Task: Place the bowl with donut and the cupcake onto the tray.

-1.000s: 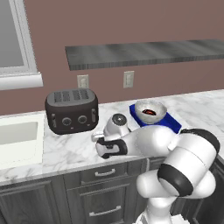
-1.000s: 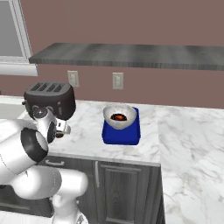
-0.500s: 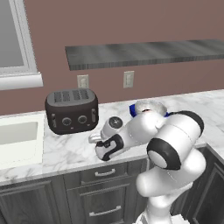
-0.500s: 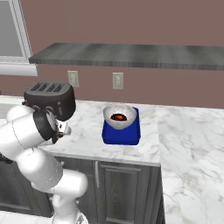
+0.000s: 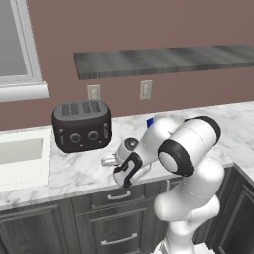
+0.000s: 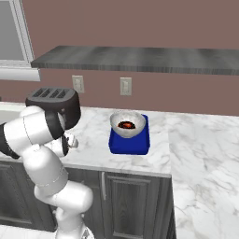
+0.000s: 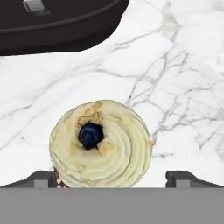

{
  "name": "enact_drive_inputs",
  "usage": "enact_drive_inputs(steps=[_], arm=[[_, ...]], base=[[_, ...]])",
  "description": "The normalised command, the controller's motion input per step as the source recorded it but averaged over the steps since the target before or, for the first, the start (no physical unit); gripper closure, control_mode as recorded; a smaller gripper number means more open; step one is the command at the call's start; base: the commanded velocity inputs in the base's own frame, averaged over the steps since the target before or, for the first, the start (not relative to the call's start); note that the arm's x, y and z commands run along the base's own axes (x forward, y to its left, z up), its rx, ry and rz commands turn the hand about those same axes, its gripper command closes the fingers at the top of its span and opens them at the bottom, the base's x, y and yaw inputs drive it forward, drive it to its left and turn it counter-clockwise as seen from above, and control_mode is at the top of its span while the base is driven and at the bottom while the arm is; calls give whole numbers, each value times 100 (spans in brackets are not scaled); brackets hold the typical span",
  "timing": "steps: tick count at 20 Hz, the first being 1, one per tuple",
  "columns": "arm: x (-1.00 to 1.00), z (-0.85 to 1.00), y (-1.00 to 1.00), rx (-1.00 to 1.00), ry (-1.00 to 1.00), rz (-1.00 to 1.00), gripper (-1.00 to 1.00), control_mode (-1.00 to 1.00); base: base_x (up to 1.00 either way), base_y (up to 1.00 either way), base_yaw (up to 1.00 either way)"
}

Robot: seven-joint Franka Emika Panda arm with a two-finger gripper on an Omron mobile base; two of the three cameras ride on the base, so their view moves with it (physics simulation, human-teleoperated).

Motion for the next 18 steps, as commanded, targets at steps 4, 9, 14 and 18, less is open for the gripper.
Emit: enact_drive_inputs(steps=[4,9,14,18], arm=[[2,0,1,0,0,0,100,-100],[12,12,0,0,-1,-2,100,-100],[8,24,0,0,0,-5,100,-100],[0,2,0,0,0,0,-100,-100]], base=[[0,0,0],[0,0,0],[0,0,0],[0,0,0]])
